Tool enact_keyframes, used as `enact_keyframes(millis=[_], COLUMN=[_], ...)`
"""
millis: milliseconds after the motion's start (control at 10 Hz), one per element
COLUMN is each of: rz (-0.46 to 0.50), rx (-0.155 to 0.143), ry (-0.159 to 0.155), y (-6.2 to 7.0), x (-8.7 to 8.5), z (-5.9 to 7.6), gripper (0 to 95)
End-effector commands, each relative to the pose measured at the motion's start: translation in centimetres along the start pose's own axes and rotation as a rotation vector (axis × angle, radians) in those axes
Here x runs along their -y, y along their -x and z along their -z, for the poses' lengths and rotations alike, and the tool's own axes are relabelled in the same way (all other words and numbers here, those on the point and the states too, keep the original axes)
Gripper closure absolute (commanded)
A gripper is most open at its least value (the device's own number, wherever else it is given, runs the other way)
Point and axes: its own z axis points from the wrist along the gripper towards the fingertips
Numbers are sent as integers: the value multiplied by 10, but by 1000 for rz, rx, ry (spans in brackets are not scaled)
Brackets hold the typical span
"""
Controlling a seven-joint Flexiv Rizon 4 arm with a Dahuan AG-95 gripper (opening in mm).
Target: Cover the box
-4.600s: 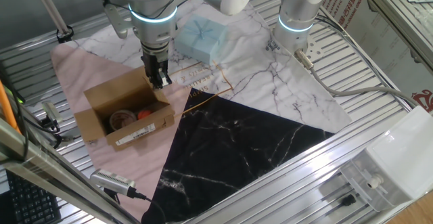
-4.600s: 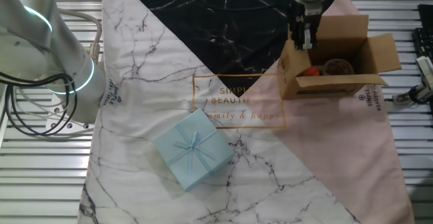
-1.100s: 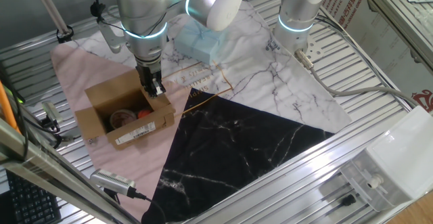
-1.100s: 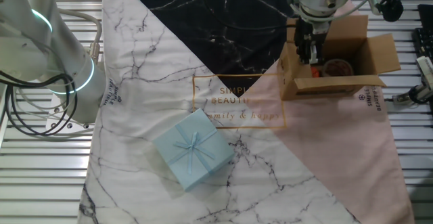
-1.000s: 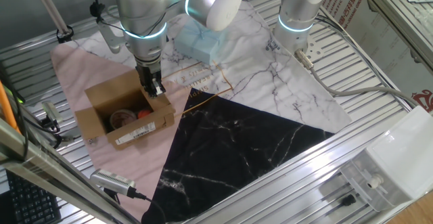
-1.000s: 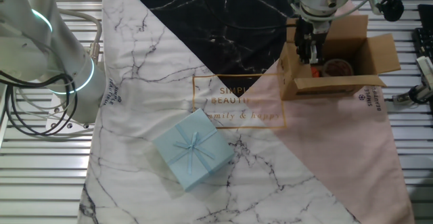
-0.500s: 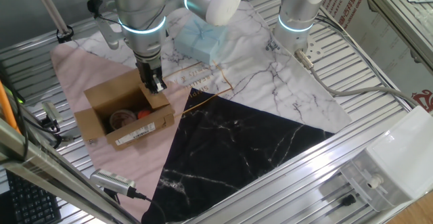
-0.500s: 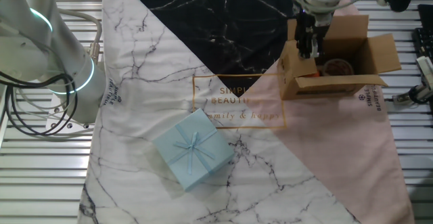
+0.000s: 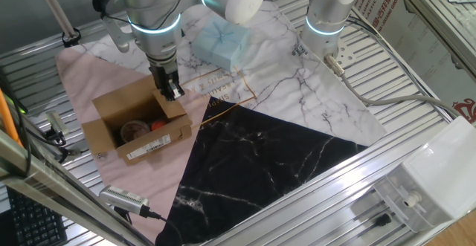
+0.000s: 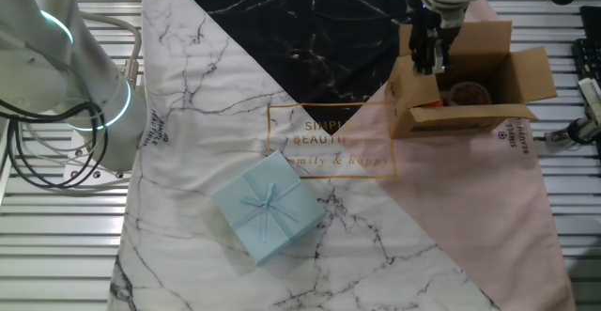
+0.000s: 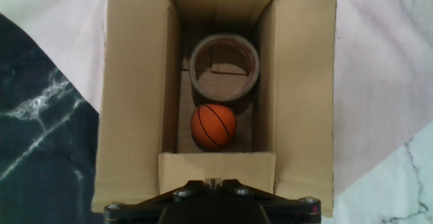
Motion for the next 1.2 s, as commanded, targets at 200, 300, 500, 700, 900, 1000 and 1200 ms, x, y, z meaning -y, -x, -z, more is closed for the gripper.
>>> enact_keyframes(millis=[200, 300, 500, 700, 900, 1000, 1200], rz=[0, -2, -5, -3, -7, -13, -15], rx=[0, 0, -2, -4, -4, -3, -8], ry=[-3, -3, -3, -4, -6, -6, -5], y=[0, 1, 3, 4, 7, 12, 20], x=[-1, -1, -2, -3, -5, -7, -8], z=[2, 2, 3, 4, 6, 9, 12], gripper=[950, 950, 950, 950, 950, 950, 950])
